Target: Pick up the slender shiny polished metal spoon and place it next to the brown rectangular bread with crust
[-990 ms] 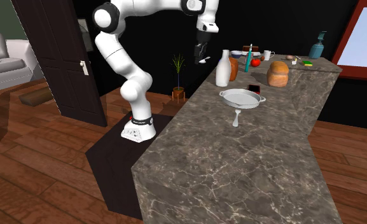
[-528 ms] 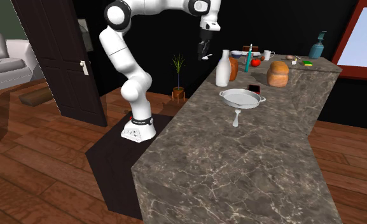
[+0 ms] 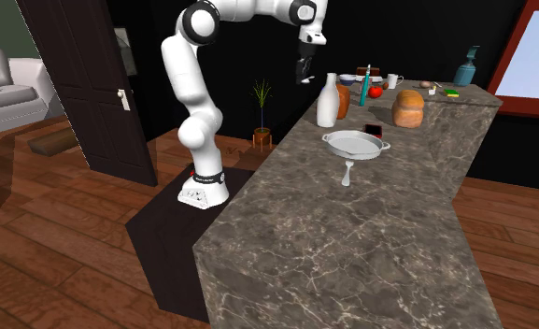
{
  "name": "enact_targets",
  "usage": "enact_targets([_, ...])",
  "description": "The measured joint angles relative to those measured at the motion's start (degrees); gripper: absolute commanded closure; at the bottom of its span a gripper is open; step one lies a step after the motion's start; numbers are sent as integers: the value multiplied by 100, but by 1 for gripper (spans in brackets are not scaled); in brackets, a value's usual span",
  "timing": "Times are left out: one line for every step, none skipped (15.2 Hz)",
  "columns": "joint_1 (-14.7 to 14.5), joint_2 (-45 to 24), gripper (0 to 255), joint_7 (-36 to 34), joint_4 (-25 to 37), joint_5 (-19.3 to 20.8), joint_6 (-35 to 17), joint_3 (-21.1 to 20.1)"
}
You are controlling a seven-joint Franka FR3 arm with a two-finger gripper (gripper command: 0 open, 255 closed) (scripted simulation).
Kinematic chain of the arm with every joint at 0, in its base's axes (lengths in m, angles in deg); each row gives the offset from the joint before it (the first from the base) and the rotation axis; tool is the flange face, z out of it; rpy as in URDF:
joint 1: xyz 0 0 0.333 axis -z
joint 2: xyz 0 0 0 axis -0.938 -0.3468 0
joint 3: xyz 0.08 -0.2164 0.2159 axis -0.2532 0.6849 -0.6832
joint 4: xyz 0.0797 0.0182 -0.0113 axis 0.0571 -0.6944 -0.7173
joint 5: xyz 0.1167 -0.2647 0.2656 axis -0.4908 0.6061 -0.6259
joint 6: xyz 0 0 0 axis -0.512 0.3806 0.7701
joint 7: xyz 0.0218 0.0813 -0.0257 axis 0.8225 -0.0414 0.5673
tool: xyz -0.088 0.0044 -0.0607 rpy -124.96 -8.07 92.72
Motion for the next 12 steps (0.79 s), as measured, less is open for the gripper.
enact_targets([-42,-235,255,-214,249,103,12,-146])
enact_targets([-89,-432,255,-404,433,198,0,-266])
enact_targets([-142,-672,255,-588,625,329,-30,-384])
enact_targets([-182,-778,255,-699,681,384,-73,-446])
enact_targets([-199,-835,255,-739,679,416,-129,-471])
enact_targets([-211,-859,255,-760,628,428,-203,-487])
enact_targets([-212,-877,255,-755,586,438,-259,-490])
enact_targets([-215,-877,255,-750,507,437,-339,-494])
enact_targets([-220,-889,255,-750,447,442,-409,-500])
enact_targets([-220,-879,255,-735,355,435,-492,-500])
enact_targets([-217,-861,255,-711,265,423,-565,-495])
enact_targets([-224,-865,255,-716,198,422,-637,-504])
